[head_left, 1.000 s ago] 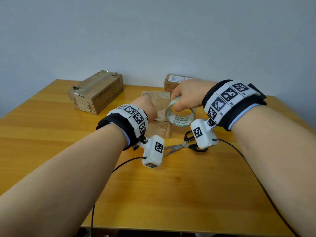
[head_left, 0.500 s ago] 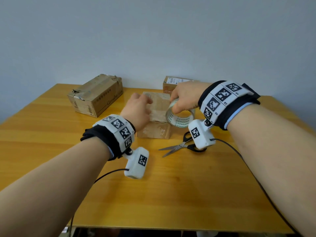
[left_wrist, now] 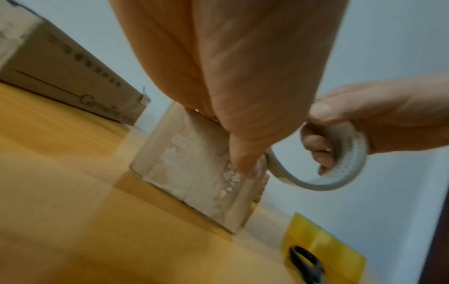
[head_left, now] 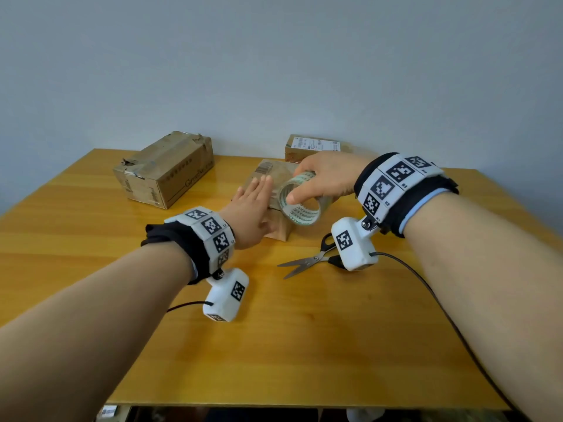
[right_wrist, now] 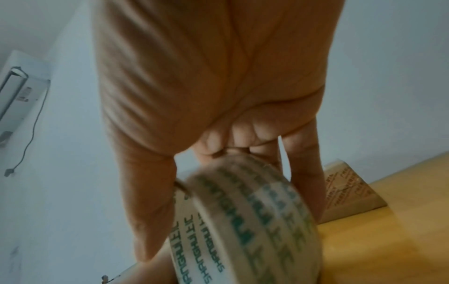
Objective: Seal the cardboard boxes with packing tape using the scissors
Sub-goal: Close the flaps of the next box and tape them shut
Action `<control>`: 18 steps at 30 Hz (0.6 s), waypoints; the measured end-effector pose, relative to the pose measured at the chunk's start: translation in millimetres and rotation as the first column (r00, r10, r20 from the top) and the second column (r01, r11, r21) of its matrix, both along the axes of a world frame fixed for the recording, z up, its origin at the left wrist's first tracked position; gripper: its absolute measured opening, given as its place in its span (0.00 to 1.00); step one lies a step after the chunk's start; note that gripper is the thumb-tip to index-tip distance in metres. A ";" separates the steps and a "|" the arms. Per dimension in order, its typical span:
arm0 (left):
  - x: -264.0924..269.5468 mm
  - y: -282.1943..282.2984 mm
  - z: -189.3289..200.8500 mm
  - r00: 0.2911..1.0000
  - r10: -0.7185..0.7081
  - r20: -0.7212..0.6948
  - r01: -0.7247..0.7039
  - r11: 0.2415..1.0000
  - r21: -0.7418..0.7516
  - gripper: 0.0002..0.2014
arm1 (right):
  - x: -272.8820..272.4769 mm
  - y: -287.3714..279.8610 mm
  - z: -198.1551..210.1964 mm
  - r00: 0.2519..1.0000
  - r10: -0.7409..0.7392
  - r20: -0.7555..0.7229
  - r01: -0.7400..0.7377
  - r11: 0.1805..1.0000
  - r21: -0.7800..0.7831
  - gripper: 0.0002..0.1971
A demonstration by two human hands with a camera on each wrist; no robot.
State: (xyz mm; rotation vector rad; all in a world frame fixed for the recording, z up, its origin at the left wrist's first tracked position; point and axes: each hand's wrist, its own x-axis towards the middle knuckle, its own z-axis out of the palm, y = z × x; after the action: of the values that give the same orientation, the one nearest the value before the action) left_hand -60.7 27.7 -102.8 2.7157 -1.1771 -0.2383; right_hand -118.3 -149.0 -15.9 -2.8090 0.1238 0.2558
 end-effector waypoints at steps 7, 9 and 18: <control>14.1 7.0 -6.0 0.999 0.040 0.026 -0.040 0.999 0.012 0.43 | 0.5 -4.2 -2.4 0.995 -0.018 0.101 0.010 0.997 0.074 0.29; 15.3 8.4 -5.8 0.999 0.020 0.040 -0.021 0.999 0.040 0.42 | -1.3 -5.7 -1.3 0.996 0.003 0.093 -0.010 0.997 0.079 0.25; 18.2 13.3 0.2 0.993 0.093 -0.076 -0.099 0.992 -0.079 0.44 | -3.4 -2.0 -3.1 0.995 0.053 0.090 -0.068 0.982 0.174 0.19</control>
State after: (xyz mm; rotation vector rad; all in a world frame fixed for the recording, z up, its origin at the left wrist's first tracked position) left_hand -42.5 41.0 -102.6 2.6593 -1.0112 -0.2656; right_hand -121.7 -150.9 -19.0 -2.6439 -0.0041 0.1523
